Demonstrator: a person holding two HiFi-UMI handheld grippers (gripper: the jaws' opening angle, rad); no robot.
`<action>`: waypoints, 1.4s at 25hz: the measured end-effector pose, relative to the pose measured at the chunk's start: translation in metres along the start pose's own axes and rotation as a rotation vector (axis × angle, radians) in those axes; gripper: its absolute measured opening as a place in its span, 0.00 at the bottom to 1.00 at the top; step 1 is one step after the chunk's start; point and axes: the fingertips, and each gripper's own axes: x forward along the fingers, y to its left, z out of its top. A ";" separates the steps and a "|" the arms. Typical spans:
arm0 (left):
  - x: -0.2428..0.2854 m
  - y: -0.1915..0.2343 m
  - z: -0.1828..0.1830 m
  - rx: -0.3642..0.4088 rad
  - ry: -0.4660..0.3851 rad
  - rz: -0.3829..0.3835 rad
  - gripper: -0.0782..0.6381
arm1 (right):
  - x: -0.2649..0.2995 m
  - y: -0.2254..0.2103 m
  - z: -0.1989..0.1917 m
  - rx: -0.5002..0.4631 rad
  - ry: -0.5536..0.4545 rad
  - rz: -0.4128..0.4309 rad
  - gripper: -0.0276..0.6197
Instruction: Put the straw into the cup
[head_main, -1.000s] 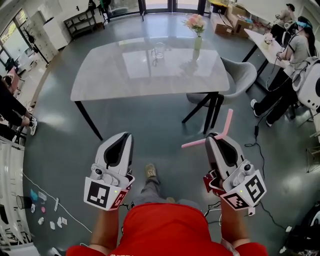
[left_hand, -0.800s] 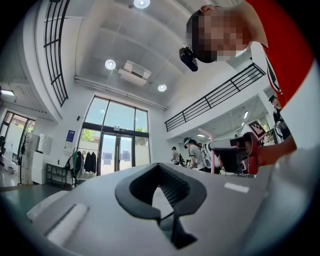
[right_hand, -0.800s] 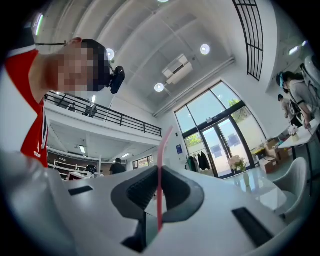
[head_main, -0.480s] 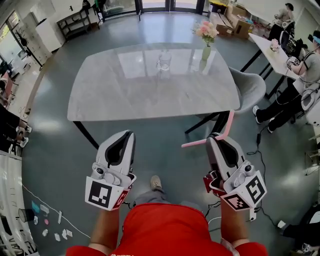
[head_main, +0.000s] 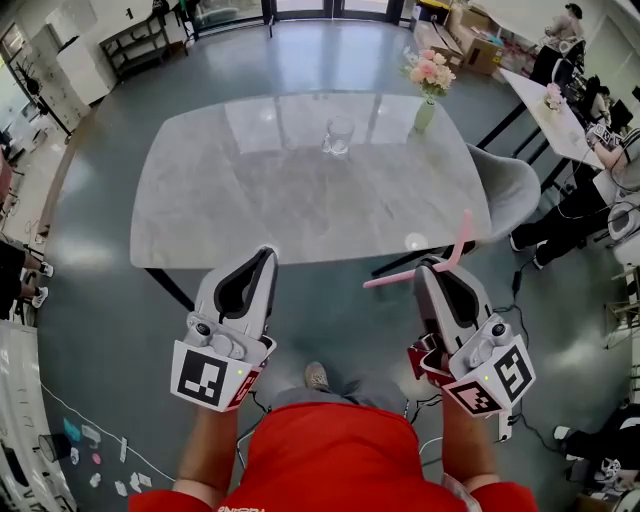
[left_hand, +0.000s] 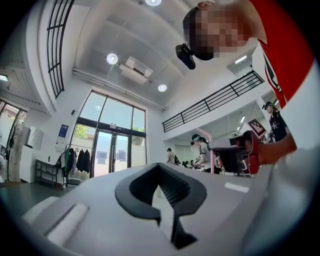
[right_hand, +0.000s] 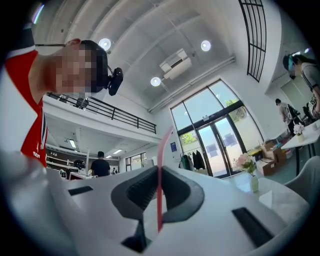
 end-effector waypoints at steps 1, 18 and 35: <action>0.002 0.004 -0.002 -0.005 0.000 0.001 0.12 | 0.004 -0.003 -0.001 -0.004 0.003 -0.002 0.07; 0.087 0.080 -0.034 -0.003 0.034 0.073 0.12 | 0.108 -0.100 -0.012 0.003 0.005 0.051 0.07; 0.224 0.140 -0.080 0.021 0.098 0.208 0.12 | 0.222 -0.243 -0.029 0.031 0.034 0.170 0.07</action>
